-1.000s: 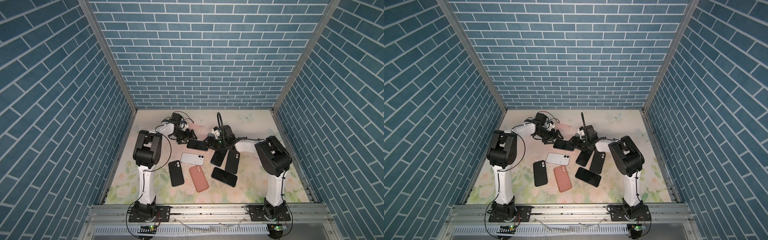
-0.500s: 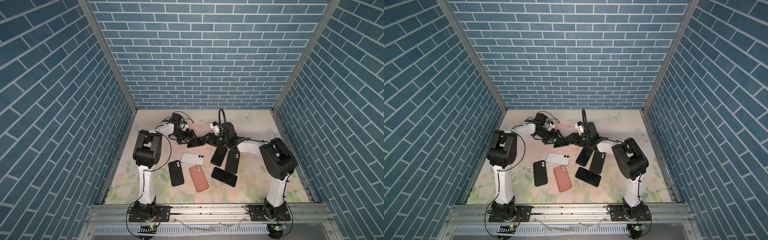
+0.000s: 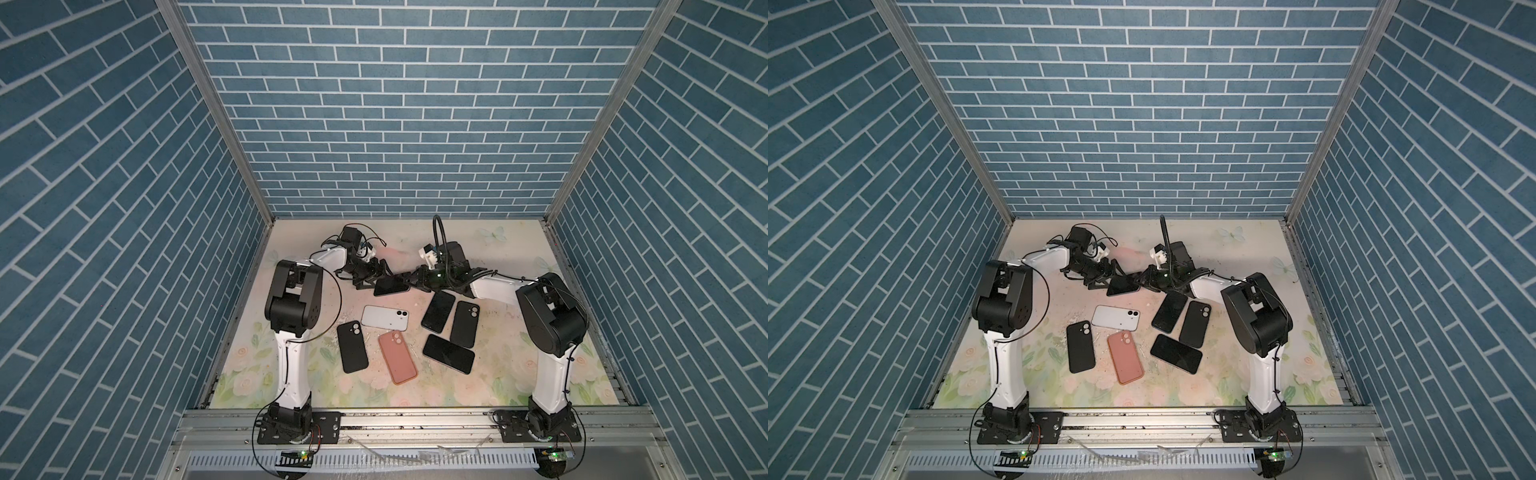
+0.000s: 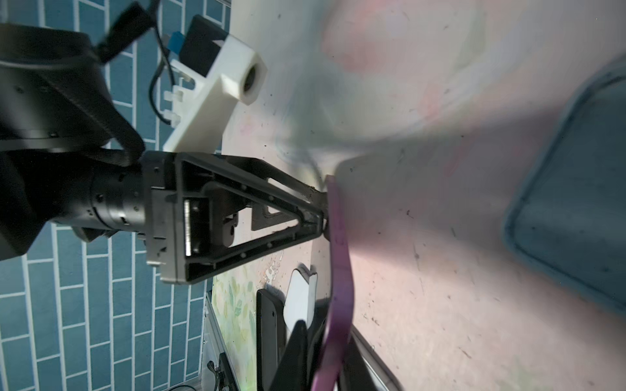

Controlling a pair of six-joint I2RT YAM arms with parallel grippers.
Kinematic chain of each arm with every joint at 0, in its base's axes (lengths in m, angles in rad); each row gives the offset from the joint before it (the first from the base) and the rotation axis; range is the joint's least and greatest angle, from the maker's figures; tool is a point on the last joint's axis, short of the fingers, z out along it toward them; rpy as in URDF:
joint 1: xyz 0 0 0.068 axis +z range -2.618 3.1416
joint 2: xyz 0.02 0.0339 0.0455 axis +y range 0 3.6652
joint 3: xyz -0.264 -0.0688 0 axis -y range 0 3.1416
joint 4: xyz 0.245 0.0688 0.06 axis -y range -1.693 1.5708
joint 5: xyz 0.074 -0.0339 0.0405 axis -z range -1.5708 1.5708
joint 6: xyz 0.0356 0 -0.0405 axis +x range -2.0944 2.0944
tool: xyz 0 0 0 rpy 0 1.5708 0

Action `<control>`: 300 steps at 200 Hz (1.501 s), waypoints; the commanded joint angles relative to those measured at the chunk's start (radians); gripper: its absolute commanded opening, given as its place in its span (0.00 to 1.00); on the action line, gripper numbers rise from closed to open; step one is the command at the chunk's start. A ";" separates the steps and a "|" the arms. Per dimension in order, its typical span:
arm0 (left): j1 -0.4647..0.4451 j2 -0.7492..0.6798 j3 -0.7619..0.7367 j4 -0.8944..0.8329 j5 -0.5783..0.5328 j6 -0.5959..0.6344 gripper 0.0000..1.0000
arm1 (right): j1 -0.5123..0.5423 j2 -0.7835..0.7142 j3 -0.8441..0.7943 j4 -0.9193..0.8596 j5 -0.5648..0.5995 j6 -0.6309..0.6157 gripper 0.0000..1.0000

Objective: Put the phone into the phone case
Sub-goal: 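Lift the phone with the right gripper while the left gripper grasps the pale blue case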

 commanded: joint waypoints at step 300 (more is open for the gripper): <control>-0.346 0.330 0.753 -0.399 -0.712 0.041 0.72 | -0.397 -0.729 -0.205 -0.568 0.280 -0.215 0.00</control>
